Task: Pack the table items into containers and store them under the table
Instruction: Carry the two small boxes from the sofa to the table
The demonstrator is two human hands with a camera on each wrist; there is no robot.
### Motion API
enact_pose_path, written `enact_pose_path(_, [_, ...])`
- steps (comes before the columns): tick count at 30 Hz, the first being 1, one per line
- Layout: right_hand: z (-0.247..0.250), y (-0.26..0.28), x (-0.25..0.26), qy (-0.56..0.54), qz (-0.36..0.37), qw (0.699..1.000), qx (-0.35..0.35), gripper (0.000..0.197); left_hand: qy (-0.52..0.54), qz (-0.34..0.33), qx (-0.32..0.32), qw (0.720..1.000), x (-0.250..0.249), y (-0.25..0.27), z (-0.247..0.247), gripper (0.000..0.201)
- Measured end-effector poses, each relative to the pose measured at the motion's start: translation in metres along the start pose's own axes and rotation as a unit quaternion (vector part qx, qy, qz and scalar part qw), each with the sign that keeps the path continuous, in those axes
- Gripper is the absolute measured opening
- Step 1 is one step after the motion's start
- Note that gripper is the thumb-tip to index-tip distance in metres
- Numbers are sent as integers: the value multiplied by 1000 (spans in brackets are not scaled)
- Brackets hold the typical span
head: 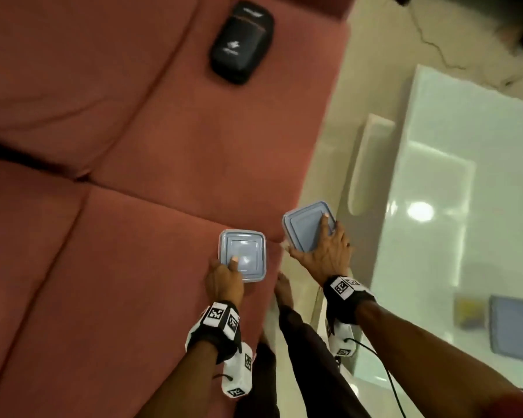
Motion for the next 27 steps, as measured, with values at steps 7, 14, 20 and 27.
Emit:
enact_pose_path(7, [46,-58,-180,-68,-148,986,-46,121,-53,-97,126,986,-99,17,-170,49])
enact_pose_path(14, [77,-143,-312,-95,-241,963,-79,121,-135,-141,204,959,-181,47,-317,53])
enact_pose_path(20, [57,-211,-406,-47,-309,950,-19,121,-143,-185,233,944,-234,66,-428,52])
enact_pose_path(27, [41,-244,-474,-40,-365,930,-6,118,-197,-228,251,920,-260,61,-489,40])
Point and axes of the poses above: each hand's wrist, its own y-axis away from the middle knuckle, its own z-axis out of the back of the hand, x = y × z, the point moved 9 cm from there along -y, towards the middle knuckle, and after that the axes turned 10 degrees about -z, right-handed, at the moved point
